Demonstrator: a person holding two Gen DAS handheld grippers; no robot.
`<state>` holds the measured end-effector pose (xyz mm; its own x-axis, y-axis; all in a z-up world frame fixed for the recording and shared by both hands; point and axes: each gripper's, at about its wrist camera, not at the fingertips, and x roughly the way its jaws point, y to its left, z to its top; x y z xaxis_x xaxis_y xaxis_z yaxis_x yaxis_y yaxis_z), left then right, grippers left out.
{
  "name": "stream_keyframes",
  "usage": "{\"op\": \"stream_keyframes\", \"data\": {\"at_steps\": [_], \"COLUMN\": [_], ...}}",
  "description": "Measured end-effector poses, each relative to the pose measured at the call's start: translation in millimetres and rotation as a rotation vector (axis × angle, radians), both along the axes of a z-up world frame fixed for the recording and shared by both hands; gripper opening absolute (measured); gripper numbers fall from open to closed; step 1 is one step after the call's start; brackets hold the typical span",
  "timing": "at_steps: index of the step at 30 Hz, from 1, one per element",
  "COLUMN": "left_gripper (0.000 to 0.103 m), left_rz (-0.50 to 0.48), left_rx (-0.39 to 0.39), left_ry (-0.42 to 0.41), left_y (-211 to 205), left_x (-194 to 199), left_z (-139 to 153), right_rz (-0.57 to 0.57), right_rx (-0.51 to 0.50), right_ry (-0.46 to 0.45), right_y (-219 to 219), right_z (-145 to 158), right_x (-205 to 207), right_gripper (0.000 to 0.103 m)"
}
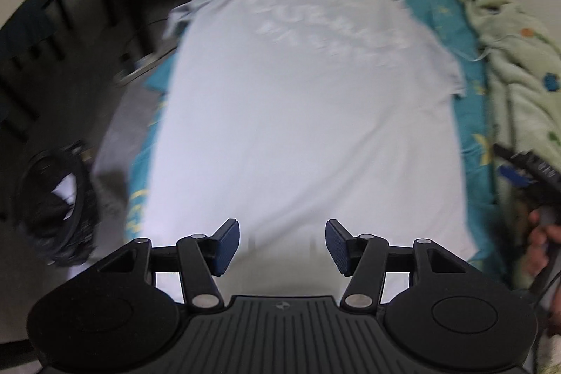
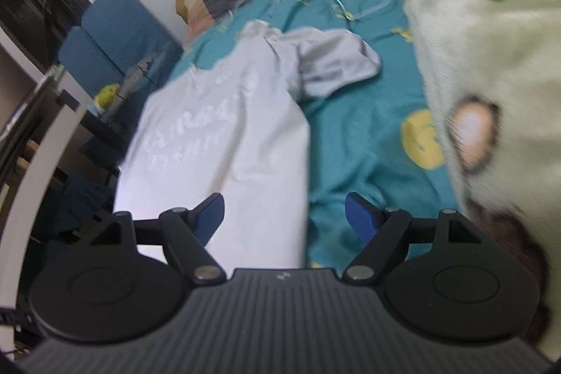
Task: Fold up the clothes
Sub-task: 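Grasp the T-shirt side with the right gripper and fold it toward the center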
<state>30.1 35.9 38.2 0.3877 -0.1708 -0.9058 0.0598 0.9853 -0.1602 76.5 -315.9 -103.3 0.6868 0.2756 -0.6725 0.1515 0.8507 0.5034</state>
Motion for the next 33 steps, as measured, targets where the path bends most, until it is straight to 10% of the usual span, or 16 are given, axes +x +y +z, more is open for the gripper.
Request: {"op": "stream_keyframes", "data": {"at_steps": [6, 16, 19, 22, 26, 33], "left_gripper": [0.057, 0.057, 0.057, 0.057, 0.057, 0.056], "left_rz": [-0.039, -0.039, -0.052, -0.064, -0.103, -0.14], "left_rx": [-0.166, -0.173, -0.189, -0.189, -0.201, -0.221], "left_ry": [-0.063, -0.148, -0.182, -0.199, -0.196, -0.225], "left_y": [-43, -11, -7, -7, -11, -12], "left_x": [9, 27, 22, 16, 14, 8], "left_z": [-34, -119, -117, -115, -120, -115], "right_rz": [0.037, 0.247, 0.319, 0.391, 0.468, 0.545], "right_rx": [-0.052, -0.235, -0.314, -0.361, -0.415, -0.489], "right_ry": [0.132, 0.278, 0.306, 0.31, 0.328, 0.347], "right_y": [3, 50, 69, 87, 101, 102], "right_z": [-15, -11, -14, -16, -8, 28], "right_x": [-31, -38, -35, -31, -33, -50], "right_gripper": [0.074, 0.051, 0.05, 0.021, 0.007, 0.005]}}
